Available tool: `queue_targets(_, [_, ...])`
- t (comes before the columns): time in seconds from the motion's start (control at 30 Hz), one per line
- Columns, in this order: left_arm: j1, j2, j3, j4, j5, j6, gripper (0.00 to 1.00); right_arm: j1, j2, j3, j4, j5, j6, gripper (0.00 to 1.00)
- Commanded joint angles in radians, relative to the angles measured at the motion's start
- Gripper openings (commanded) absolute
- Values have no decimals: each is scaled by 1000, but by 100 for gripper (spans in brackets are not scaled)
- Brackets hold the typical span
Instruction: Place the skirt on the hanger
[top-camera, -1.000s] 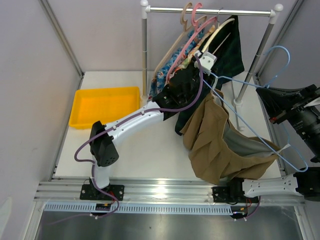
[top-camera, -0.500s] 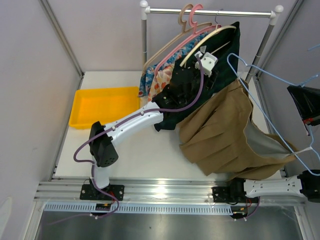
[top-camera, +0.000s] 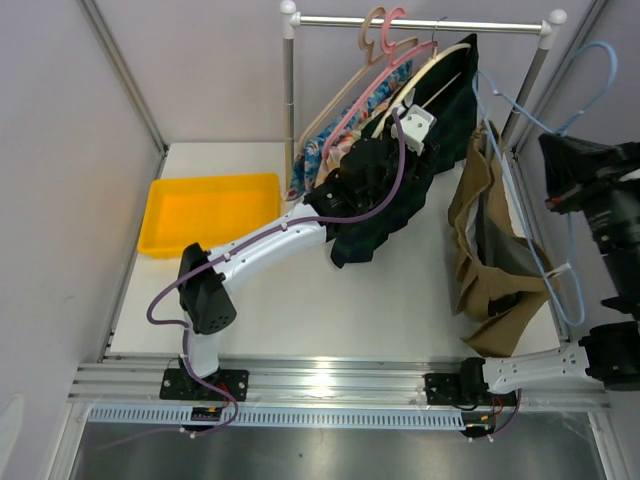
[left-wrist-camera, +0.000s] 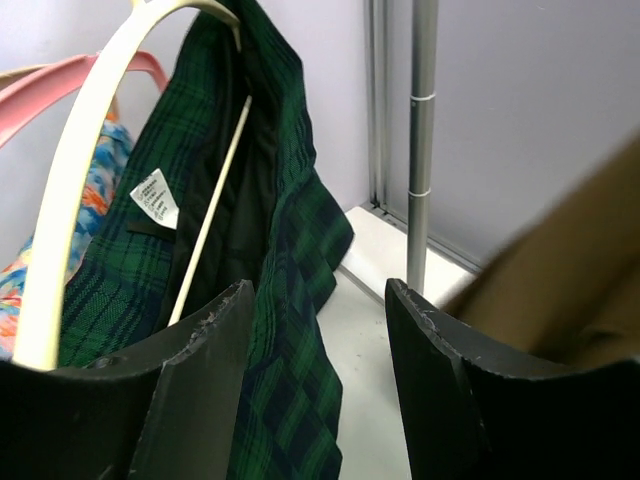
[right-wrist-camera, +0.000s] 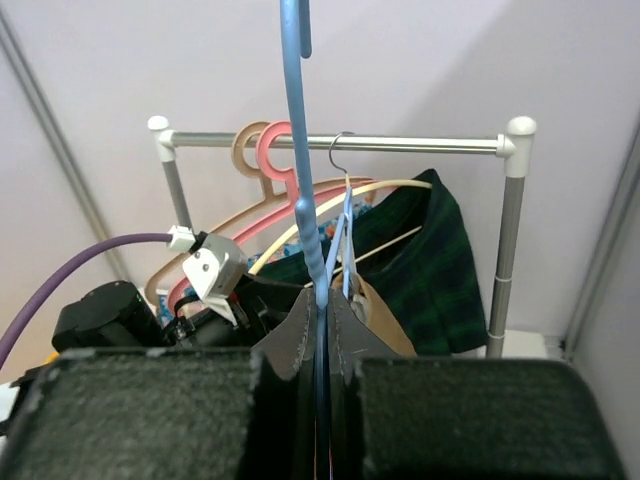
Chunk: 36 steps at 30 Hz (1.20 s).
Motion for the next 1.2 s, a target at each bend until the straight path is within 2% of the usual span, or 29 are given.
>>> queue_targets(0.0, [-1, -78, 12, 9, 36, -30, 61, 93, 42, -46, 462, 47, -334, 0])
queue_targets(0.13, [-1, -101, -8, 18, 66, -39, 61, 211, 48, -69, 524, 86, -383, 0])
queue_targets(0.2, [-1, -106, -3, 17, 71, -36, 60, 217, 61, -131, 639, 116, -450, 0])
queue_targets(0.27, [-1, -109, -6, 17, 76, -35, 60, 217, 53, -129, 610, 116, -412, 0])
queue_targets(0.37, [-1, -106, 3, 14, 80, -38, 61, 202, 73, -129, 627, 139, -441, 0])
queue_targets(0.43, [-1, -103, 5, 15, 80, -41, 61, 101, 137, -129, 628, 143, -466, 0])
queue_targets(0.47, [-1, -101, 8, 17, 76, -44, 61, 46, 153, -111, 554, 129, -366, 0])
queue_targets(0.5, [-1, -103, 6, 15, 74, -43, 61, -12, 169, -65, 395, 60, -234, 0])
queue_targets(0.53, [-1, -101, 6, 14, 76, -43, 61, -159, 217, 66, 63, 2, -90, 0])
queue_targets(0.57, [-1, -101, 8, 12, 76, -43, 61, -248, 244, 119, -33, -53, 85, 0])
queue_targets(0.6, [-1, -103, 6, 14, 76, -43, 61, -336, 272, 159, -113, -104, 138, 0])
queue_targets(0.63, [-1, -101, 6, 14, 77, -43, 61, -523, 336, 195, -266, -223, 193, 0])
queue_targets(0.67, [-1, -100, 11, 12, 76, -43, 61, -627, 372, 280, -351, -321, 340, 0])
queue_targets(0.7, [-1, -100, 12, 12, 76, -40, 61, -739, 404, 326, -434, -444, 420, 0])
queue_targets(0.73, [-1, -100, 12, 12, 76, -39, 61, -935, 404, 333, -453, -677, 480, 0])
queue_targets(0.8, [-1, -104, 9, 12, 77, -41, 61, -1088, 395, 279, -424, -860, 609, 0])
queue_targets(0.83, [-1, -103, 11, 14, 80, -39, 61, -1160, 416, 279, -416, -1022, 647, 0])
queue_targets(0.87, [-1, -103, 18, 8, 88, -41, 61, -1291, 436, 304, -424, -1108, 724, 0])
queue_targets(0.93, [-1, -104, 20, 4, 88, -39, 61, -1395, 481, 331, -418, -1309, 778, 0])
queue_targets(1.07, [1, -118, 3, 9, 99, -38, 61, -1570, 548, 330, -340, -1439, 844, 0])
queue_targets(1.17, [1, -130, -5, 7, 123, -53, 62, -1621, 574, 336, -303, -1497, 883, 0])
